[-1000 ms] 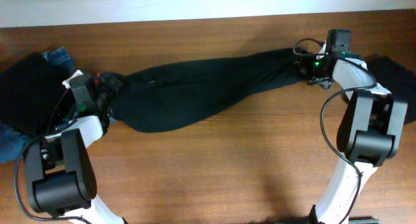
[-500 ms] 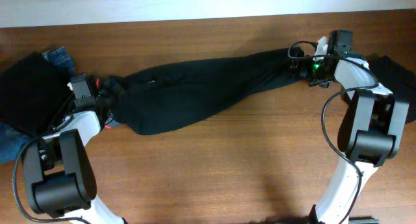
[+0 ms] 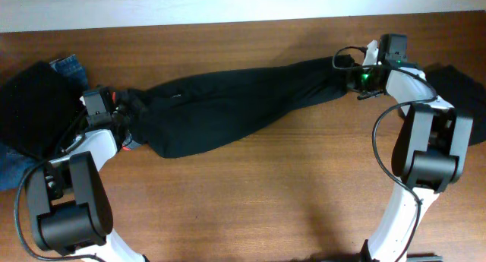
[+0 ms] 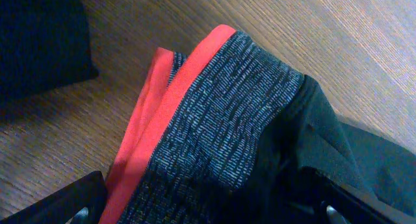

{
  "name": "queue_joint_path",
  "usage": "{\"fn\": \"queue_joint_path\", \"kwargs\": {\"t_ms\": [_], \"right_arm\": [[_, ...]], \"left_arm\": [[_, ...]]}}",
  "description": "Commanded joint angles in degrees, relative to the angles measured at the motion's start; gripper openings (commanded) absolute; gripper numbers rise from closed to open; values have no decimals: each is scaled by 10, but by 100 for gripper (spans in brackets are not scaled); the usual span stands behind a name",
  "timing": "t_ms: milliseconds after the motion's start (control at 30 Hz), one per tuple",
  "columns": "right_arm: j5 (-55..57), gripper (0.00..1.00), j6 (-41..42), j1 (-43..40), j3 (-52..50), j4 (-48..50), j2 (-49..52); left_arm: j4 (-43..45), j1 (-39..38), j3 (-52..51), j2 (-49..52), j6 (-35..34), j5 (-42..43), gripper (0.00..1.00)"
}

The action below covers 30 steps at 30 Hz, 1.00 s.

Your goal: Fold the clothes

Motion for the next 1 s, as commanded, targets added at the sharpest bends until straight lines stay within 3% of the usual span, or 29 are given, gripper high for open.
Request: {"fn": "queue_joint_path", "kwargs": {"t_ms": [0,200,467,567,767,967], "right_arm": [[27,4,-4,1,5,-11,10],[26,4,-3,-16,5,-69,9],[27,4,6,-95,5,-269,9],[28,4,-35,-125,5,-349,9],[89,4,-56,-145,5,-394,9],[89,4,-56,-146,5,-394,9]], "left_arm": [[-25,1,-16,11,-3,19,99],[-51,1,-16,11,-3,19,99],[-131,1,-16,10,12,15,99],[-166,1,-16,10,24,15,99],[-181,18,-16,-19,67,15,100],[-181,52,-16,-121,100,-23,99]]}}
